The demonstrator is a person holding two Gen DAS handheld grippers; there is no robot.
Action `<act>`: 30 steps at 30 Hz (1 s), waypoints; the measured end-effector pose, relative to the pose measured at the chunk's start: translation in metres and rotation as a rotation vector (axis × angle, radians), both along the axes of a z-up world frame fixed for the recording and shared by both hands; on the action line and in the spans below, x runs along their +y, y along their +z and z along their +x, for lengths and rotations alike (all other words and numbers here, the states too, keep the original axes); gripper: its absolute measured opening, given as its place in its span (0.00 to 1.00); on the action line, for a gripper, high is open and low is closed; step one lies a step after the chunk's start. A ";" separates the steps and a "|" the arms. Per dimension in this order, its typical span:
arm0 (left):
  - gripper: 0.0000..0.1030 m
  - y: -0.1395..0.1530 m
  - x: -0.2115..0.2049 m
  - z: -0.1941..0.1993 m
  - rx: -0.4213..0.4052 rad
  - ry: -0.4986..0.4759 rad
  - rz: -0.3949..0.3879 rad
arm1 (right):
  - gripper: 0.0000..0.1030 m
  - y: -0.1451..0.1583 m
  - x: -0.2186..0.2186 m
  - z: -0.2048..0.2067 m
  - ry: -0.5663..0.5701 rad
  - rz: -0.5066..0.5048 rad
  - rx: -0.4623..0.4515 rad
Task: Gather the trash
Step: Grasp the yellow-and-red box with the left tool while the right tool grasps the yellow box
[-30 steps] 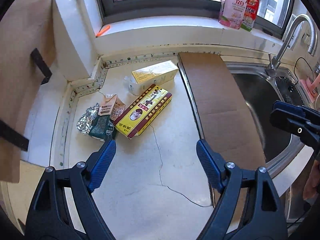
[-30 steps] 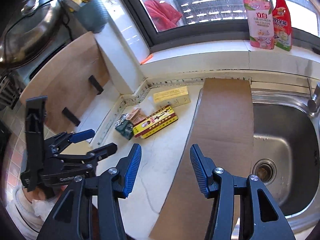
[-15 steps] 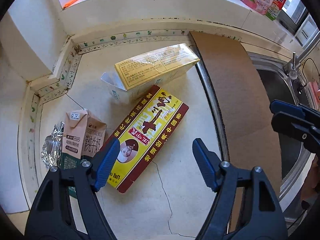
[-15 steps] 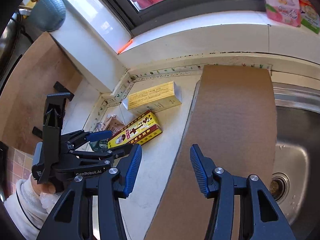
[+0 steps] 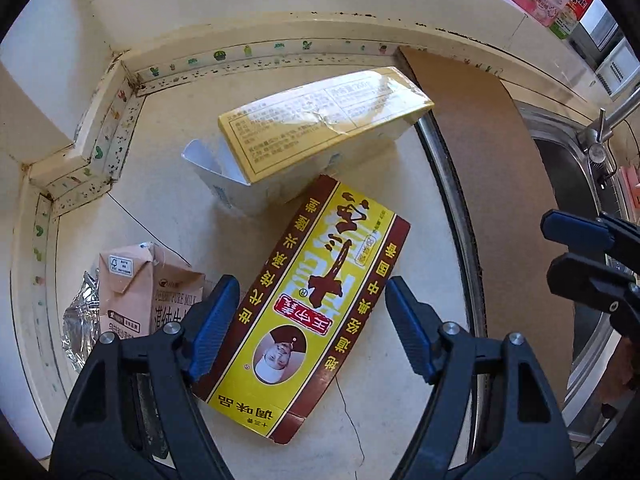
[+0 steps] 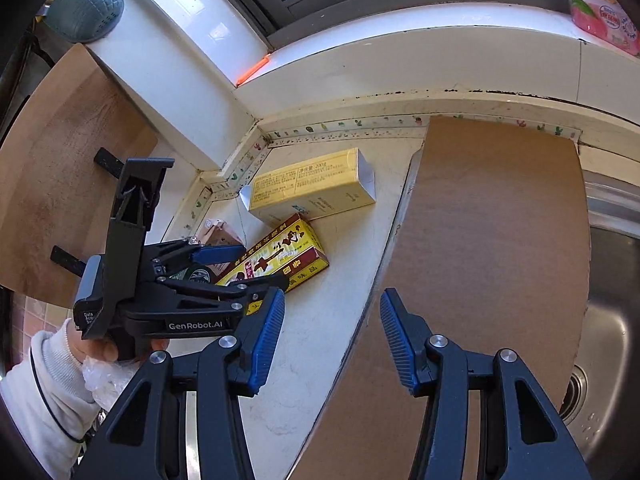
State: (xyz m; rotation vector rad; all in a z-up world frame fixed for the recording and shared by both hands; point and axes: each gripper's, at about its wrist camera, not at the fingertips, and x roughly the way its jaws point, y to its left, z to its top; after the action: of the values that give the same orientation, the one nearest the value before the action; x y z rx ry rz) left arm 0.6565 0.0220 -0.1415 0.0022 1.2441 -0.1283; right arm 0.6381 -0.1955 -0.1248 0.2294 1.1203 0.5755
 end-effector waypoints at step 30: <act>0.59 0.098 0.052 -0.115 -0.209 0.428 0.008 | 0.54 0.018 0.085 0.083 0.106 -0.058 -0.188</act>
State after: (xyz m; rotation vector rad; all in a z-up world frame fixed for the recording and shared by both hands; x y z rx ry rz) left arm 0.5418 0.0741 -0.0437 -0.2375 1.0117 0.2430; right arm 0.7214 -0.1104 -0.1065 0.0642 0.9689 0.6442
